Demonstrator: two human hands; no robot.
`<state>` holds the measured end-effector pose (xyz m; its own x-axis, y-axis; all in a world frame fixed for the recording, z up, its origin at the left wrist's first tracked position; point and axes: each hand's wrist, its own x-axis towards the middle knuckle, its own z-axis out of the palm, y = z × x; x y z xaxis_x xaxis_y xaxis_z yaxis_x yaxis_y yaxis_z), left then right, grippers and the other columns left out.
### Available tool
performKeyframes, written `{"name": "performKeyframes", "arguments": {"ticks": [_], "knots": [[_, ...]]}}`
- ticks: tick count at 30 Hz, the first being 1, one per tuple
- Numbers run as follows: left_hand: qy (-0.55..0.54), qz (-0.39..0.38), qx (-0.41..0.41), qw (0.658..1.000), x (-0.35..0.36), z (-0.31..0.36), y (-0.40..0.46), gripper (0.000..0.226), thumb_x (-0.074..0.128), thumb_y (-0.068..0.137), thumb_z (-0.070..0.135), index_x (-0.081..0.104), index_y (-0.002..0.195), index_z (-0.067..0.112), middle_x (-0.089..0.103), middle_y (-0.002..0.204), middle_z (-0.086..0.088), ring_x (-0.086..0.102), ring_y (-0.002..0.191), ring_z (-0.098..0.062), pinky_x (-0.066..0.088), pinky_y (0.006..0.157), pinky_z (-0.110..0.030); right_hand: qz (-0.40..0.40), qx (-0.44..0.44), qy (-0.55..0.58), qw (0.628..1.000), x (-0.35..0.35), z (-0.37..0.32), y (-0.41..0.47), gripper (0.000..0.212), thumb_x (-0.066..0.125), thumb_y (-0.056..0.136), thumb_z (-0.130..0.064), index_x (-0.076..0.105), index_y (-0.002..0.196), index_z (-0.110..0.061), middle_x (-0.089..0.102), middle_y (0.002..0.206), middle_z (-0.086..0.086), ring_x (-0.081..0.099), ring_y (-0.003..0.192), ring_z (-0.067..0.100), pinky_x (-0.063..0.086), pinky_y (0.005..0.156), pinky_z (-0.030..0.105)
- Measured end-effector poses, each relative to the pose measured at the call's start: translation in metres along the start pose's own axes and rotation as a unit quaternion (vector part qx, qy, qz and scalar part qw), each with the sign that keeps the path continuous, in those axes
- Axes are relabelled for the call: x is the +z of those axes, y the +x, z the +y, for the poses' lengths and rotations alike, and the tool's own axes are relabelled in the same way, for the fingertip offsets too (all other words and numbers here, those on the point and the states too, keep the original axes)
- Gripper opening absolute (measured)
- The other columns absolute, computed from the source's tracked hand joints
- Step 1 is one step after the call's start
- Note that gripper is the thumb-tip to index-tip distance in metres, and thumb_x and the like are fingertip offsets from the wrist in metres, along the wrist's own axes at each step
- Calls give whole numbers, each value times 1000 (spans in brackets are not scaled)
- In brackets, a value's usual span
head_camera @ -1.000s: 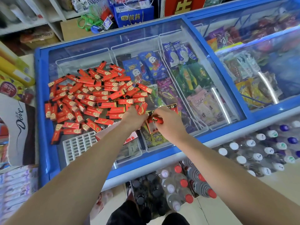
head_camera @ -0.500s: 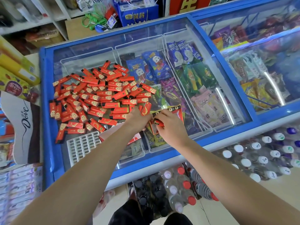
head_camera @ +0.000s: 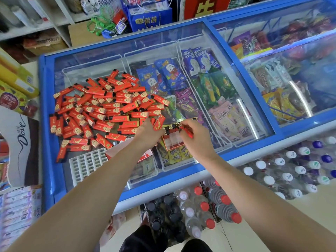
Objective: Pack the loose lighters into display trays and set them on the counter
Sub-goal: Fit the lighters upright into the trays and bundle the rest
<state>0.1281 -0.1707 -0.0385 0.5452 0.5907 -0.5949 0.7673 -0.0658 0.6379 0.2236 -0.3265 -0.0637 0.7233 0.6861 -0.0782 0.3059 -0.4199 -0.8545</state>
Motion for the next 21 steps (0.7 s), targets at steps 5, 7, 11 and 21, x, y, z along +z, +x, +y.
{"name": "performKeyframes", "arguments": {"ticks": [5, 7, 11, 21], "knots": [[12, -2, -2, 1000, 0, 1, 0, 32, 66, 95, 23, 42, 114, 13, 73, 89, -15, 71, 77, -28, 62, 80, -52, 24, -6, -60, 998, -8, 7, -1, 23, 63, 96, -13, 66, 119, -15, 72, 106, -5, 66, 97, 13, 52, 85, 29], [19, 0, -2, 1000, 0, 2, 0, 32, 65, 96, 23, 41, 114, 13, 73, 90, -15, 70, 76, -27, 62, 81, -51, 27, -23, -73, 997, -10, 7, -2, 22, 65, 93, -10, 67, 114, -15, 70, 102, -6, 63, 92, 10, 49, 82, 25], [35, 4, -3, 999, 0, 3, 0, 36, 65, 96, 23, 34, 114, 16, 73, 89, -13, 75, 87, -31, 62, 81, -50, 14, 11, -62, 998, -6, 8, -1, 15, 67, 91, -14, 60, 103, -18, 66, 83, -6, 63, 74, 15, 51, 66, 33], [38, 6, -7, 999, 1, 2, 1, 48, 66, 97, 24, 41, 133, 5, 74, 91, -14, 75, 82, -31, 63, 76, -46, 14, 6, -109, 994, 6, 8, 0, 20, 57, 93, -2, 59, 105, -18, 63, 101, 2, 60, 80, 13, 49, 69, 25]]}}
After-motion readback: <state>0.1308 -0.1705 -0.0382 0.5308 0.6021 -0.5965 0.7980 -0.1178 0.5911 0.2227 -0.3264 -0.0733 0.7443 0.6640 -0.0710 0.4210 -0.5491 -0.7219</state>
